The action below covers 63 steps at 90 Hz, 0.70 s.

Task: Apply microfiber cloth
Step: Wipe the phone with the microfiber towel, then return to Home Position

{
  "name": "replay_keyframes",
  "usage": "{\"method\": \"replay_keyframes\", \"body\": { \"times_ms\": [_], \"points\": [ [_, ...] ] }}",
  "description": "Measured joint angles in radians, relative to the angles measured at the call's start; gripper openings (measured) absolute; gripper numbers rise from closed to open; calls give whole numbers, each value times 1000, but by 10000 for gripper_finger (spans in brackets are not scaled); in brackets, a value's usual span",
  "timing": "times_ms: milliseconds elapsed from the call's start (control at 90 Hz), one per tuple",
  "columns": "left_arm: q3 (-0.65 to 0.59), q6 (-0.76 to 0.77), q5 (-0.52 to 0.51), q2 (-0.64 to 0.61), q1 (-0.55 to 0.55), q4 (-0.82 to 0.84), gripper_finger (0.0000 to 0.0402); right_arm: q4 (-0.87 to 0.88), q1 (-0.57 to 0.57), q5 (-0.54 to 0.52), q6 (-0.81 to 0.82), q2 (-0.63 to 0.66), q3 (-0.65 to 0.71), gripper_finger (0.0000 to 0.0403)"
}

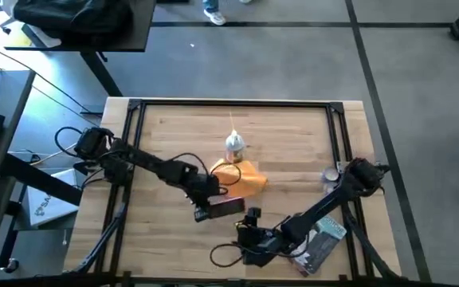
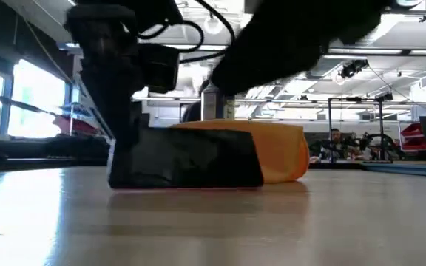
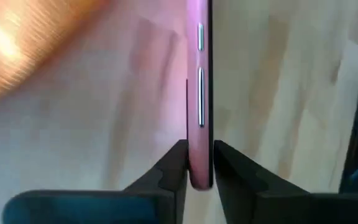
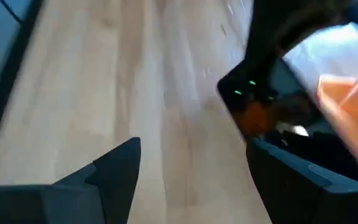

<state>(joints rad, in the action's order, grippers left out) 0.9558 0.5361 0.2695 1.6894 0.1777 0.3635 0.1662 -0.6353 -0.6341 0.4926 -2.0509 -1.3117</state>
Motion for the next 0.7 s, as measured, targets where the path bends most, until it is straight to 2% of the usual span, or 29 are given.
{"method": "replay_keyframes", "body": {
  "times_ms": [222, 400, 533, 700],
  "points": [
    [0, -74, 1, 0, -23, 8, 94, 12, 10, -89, 22, -53, 8, 261],
    [0, -62, -35, -77, -25, 105, 98, 136, 27, -50, -48, -23, -38, 261],
    [0, -68, -169, -215, 35, 155, 93, 251, 29, -60, -156, 62, -81, 261],
    [-38, -85, -438, -432, 168, 120, 92, 354, 40, -115, -287, 187, -81, 261]
  ]
}}
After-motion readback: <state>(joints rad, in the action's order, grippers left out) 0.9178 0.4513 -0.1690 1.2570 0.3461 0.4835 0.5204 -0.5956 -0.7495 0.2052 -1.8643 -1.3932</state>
